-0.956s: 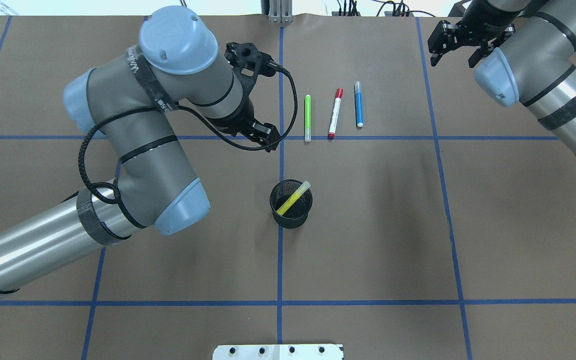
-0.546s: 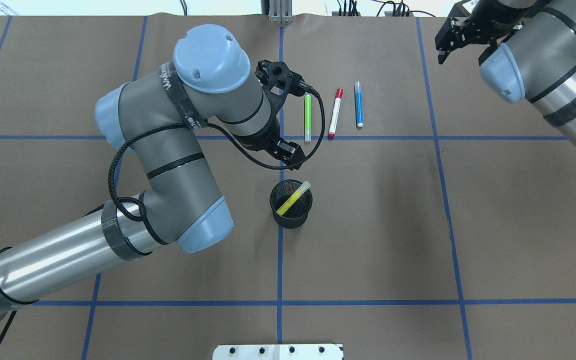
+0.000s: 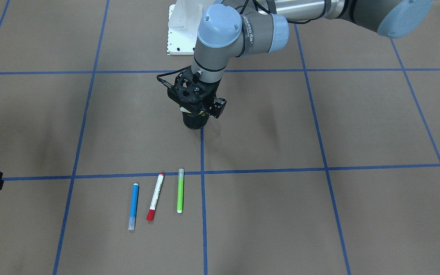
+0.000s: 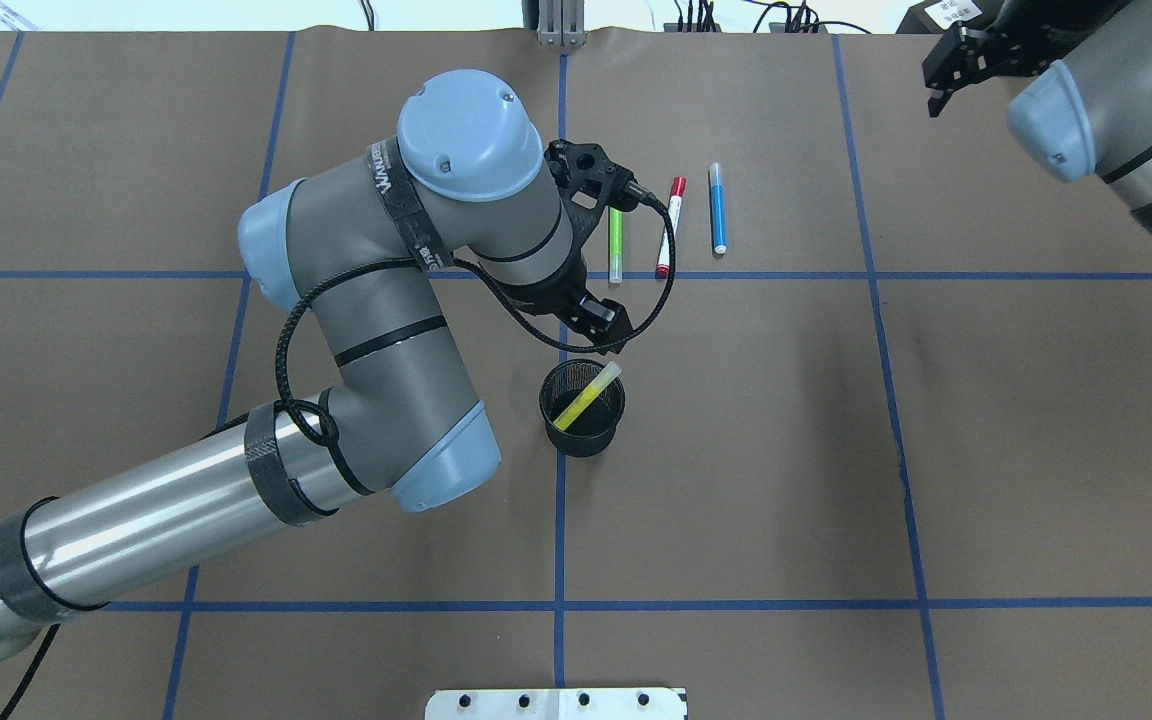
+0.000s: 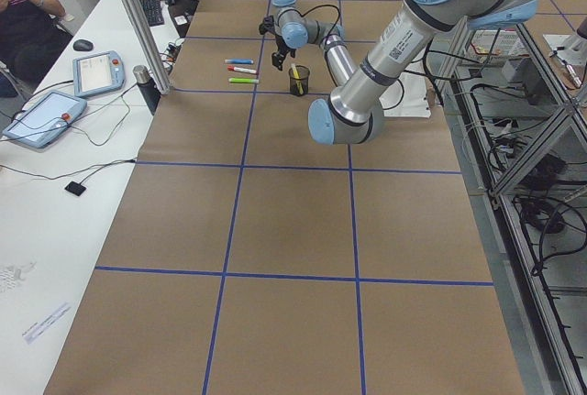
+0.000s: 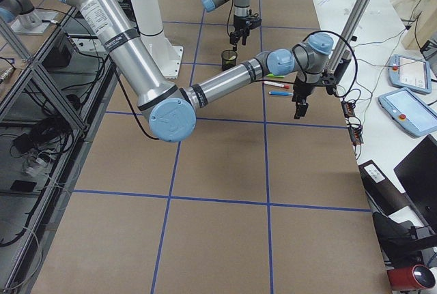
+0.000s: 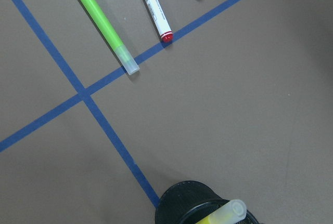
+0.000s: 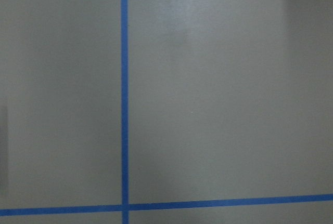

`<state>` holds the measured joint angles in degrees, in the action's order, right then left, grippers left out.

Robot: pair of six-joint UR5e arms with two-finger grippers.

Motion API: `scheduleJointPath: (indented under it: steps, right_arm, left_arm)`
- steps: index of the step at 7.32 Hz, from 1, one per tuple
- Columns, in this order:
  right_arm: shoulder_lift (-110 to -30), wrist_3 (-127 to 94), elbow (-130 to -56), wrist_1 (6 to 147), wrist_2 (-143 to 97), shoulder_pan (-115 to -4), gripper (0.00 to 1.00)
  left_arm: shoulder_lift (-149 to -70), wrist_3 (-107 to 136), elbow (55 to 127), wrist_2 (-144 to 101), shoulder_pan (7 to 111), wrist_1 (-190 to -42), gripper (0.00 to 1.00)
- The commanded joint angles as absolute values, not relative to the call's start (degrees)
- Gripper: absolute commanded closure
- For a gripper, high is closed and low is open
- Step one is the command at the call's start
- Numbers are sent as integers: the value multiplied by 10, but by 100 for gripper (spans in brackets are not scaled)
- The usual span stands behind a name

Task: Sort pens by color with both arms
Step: 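Lower the left gripper down over the pen cup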

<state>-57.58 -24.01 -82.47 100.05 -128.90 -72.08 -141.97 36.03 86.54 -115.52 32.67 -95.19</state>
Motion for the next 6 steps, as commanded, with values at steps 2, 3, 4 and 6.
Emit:
scheduleJointPath:
  steps: [2,3,4,6]
  right_arm:
    - [-581,-215,-771,999,-1288,-753,2]
    - [-581,-211,-757,997,-1288,-761,2]
    - [-580,-214,-754,998,-1288,-765,2]
    - [-581,-217,-754,998,-1288,-766,2]
  left_arm:
    - [-1421,347,853,-1155,323,-968,11]
    - [-1426,348,852,-1153,313,-968,11]
    - [-1431,349,850,-1151,304,-968,13]
    - [-1437,348,839,-1150,301,-968,19]
